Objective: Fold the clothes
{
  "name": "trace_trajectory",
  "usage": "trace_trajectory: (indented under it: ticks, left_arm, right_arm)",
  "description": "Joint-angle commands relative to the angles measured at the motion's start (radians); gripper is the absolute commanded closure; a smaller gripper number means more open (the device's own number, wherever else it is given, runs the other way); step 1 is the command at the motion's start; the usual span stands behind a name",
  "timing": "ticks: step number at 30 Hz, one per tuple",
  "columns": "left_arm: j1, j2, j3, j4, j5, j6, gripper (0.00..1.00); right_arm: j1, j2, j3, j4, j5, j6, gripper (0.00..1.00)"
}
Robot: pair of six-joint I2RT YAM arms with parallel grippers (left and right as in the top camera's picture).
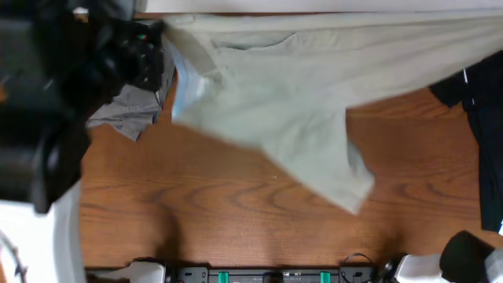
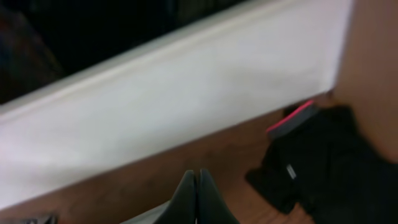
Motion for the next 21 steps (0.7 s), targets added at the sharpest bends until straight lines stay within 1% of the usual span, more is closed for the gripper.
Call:
trace_trajectory:
  ticks: [1,7,10,13,18,21]
  left_arm:
    - [-0.002,-0.108,0.114,-0.004,0.069,0.011,0.94]
    - [-0.002,-0.222,0.13,-0.063,0.071,0.022,0.94]
    - [-0.002,-0.251,0.13,-0.103,0.071,0.022,0.94]
    - [-0.002,-0.258,0.13,-0.131,0.069,0.033,0.94]
    - [-0.002,-0.235,0.122,-0.149,-0.063,0.041,0.94]
    - [-0.002,-0.194,0.122,-0.14,-0.072,0.048,0.94]
  right_arm:
    - [-0.064,-0.091,0.067,-0.006,0.013,0.026,0.99]
    - [-0.144,-0.202,0.085,-0.057,0.013,0.023,0.99]
    - [-0.171,-0.245,0.085,-0.072,0.014,0.023,0.99]
    - [-0.177,-0.267,0.085,-0.078,0.021,0.023,0.99]
    - [-0.177,-0.248,0.085,-0.095,0.006,0.023,0.99]
    - [-0.177,-0.215,0.085,-0.087,-0.024,0.023,0.99]
